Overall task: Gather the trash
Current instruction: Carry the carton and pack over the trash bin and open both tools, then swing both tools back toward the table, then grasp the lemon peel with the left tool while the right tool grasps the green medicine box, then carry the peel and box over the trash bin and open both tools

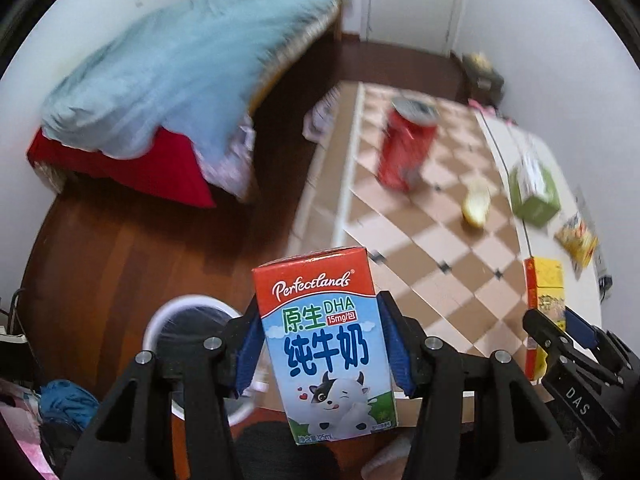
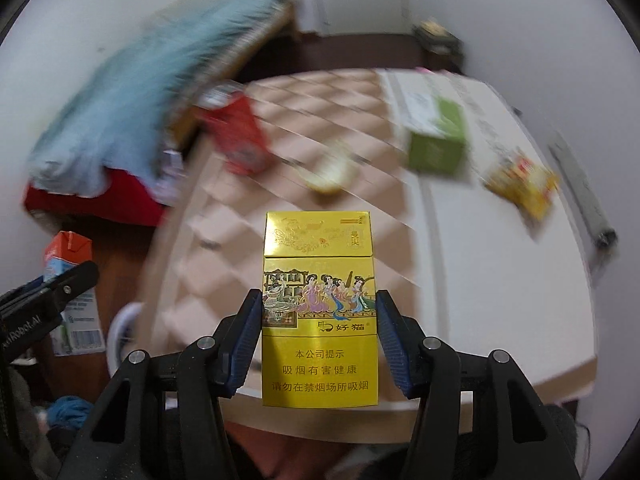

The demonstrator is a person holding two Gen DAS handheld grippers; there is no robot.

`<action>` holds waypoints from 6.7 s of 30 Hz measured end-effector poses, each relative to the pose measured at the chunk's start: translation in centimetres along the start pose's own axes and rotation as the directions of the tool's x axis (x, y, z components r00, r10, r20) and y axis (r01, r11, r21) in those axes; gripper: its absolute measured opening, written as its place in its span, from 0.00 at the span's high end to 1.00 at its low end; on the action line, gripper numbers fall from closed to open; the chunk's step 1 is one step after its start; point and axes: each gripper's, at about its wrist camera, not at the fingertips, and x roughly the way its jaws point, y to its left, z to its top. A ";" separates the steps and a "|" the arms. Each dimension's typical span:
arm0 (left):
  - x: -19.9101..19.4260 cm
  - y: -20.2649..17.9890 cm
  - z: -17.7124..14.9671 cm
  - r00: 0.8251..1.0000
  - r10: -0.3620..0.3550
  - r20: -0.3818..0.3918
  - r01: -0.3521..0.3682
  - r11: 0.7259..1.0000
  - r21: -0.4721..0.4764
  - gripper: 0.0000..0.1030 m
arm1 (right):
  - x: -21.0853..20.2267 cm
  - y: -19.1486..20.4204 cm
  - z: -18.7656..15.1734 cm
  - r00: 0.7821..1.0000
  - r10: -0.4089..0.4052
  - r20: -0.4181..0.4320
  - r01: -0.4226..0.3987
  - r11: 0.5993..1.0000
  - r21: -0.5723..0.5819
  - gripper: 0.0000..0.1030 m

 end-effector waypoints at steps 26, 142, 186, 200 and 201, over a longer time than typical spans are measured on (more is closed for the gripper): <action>9.0 27.0 -7.1 0.954 -0.129 -0.271 -0.015 0.881 -0.473 0.51 | 14.8 29.6 -5.6 0.870 0.262 -0.418 -0.389 0.886 -0.253 0.44; 14.1 -20.1 5.7 0.995 -0.029 -0.097 0.057 0.955 0.293 0.74 | 6.1 -16.8 12.0 0.996 -0.032 -0.084 0.051 0.973 0.227 0.27; 5.1 24.0 -9.0 0.984 -0.009 -0.176 -0.057 0.928 -0.367 0.74 | 14.6 26.9 -4.5 0.826 0.333 -0.454 -0.421 0.901 -0.106 0.28; 5.0 28.6 -11.4 0.976 -0.017 -0.218 -0.100 0.852 -0.513 0.05 | 19.2 29.7 -4.3 0.780 0.312 -0.543 -0.429 0.898 -0.100 0.02; 4.4 28.7 -11.5 0.976 0.025 -0.215 -0.132 0.856 -0.500 0.04 | 18.8 29.9 -4.4 0.791 0.294 -0.536 -0.422 0.897 -0.130 0.02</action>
